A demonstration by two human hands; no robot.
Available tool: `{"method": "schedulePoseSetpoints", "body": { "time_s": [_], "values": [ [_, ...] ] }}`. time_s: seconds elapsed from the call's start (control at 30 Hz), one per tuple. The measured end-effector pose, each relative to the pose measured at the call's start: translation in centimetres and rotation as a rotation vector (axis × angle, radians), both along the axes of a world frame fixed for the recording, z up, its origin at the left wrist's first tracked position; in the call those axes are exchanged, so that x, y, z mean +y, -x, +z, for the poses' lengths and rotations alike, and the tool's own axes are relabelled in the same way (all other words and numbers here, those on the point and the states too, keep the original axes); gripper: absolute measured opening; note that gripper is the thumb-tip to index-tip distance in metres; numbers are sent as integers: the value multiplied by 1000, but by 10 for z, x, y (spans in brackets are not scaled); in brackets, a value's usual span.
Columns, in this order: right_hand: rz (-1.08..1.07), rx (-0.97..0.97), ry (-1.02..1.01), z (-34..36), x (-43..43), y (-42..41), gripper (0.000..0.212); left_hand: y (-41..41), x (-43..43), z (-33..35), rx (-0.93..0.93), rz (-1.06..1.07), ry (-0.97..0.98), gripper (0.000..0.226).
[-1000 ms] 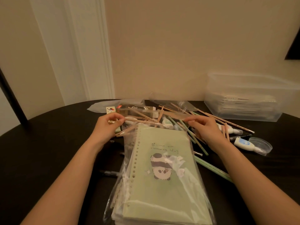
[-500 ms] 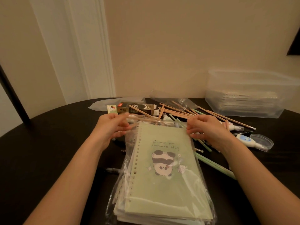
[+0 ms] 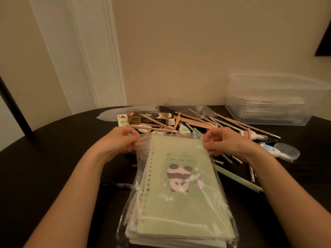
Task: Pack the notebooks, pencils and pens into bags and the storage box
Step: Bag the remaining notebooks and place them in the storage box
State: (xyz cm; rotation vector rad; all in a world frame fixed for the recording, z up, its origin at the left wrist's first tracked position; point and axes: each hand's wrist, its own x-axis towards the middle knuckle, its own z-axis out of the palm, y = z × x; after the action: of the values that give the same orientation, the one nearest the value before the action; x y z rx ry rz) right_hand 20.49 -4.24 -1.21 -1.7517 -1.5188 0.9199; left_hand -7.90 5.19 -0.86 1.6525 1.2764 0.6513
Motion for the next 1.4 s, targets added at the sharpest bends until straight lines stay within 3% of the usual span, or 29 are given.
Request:
{"method": "schedulePoseSetpoints", "body": {
  "time_s": [0.13,0.27,0.4,0.5,0.67,0.83,1.0,1.23,1.4],
  "values": [
    [-24,-316,-72,-3,-1,6,5,-2,1,-3,206,29,-140,12],
    [-33,-474,-122,-5,-2,10,1,-12,-6,2,217,123,-117,38],
    [-73,-571,-79,-10,1,10,28,-23,-19,1,520,39,-273,89],
    [-140,-593,-66,-14,2,16,52,-32,-24,-5,688,-24,-341,105],
    [-123,-703,-32,-12,1,19,52,-34,-24,-9,803,-20,-345,85],
    [-26,-598,47,-8,-3,13,46,-26,-24,1,730,-54,-235,76],
    [29,-581,76,-6,-5,13,39,-29,-27,1,791,-115,-127,72],
    [72,-577,115,-5,-5,15,35,-25,-25,1,545,-185,13,55],
    [126,-539,123,-3,-6,14,34,-27,-26,1,476,-193,1,59]
  ]
}}
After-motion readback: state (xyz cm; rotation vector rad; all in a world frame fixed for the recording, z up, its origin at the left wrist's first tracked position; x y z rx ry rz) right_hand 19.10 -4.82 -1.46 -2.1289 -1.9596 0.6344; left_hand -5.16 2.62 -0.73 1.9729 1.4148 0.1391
